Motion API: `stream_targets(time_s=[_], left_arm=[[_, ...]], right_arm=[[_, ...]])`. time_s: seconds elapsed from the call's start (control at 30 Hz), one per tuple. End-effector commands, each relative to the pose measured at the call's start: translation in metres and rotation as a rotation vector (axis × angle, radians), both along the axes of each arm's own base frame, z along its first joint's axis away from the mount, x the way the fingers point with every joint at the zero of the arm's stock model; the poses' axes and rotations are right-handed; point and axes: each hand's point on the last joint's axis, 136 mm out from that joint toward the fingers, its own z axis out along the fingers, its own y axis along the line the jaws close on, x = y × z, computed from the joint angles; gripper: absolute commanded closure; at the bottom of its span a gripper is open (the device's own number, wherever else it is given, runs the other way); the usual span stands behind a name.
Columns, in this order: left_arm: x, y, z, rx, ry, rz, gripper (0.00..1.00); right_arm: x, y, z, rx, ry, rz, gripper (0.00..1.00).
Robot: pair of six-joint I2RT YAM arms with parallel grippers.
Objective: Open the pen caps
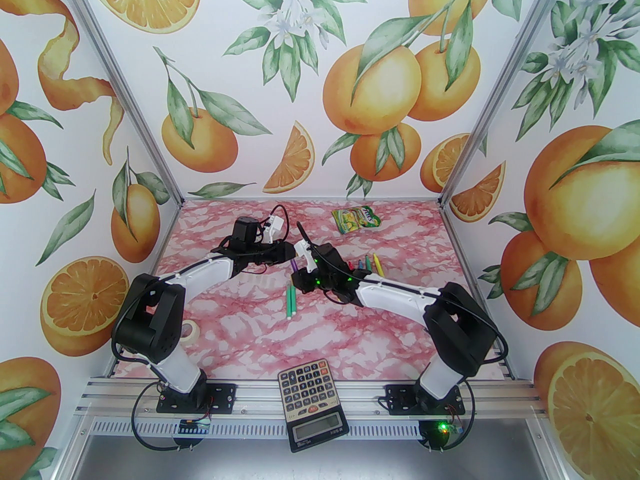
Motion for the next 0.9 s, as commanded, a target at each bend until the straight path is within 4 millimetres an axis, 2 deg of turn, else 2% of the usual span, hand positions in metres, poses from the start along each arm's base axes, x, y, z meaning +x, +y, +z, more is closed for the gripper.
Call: stream_targets(time_s=[0.0,0.27,0.4,0.47,0.63,0.87], left_arm=[[0.025,0.02,0.028,-0.02,-0.076,0.088,1.0],[0.039,0.044,0.035,-0.033,-0.073,0.187,1.0],[0.042,0.053,0.037,-0.029,-0.072,0.208,1.0],[0.042,0.063,0.031,0.035,-0.07,0.229,1.0],[0.031,0.118,0.008,0.426,-0.063,0.333,1.0],[0.01,0.204,-0.017,0.731,0.019,0.494,1.0]], right_arm=[[-0.021,-0.016,-0.019,-0.067,0.031,0.037,0.96],[-0.035,-0.029,-0.027,-0.094,0.023,0.056,0.98],[-0.034,-0.036,-0.03,-0.115,0.011,0.037,0.98],[-0.03,-0.041,-0.032,-0.133,0.005,0.007,0.98],[-0.01,-0.06,-0.039,-0.223,-0.016,-0.126,0.96],[0.01,-0.076,-0.05,-0.334,-0.025,-0.243,0.94]])
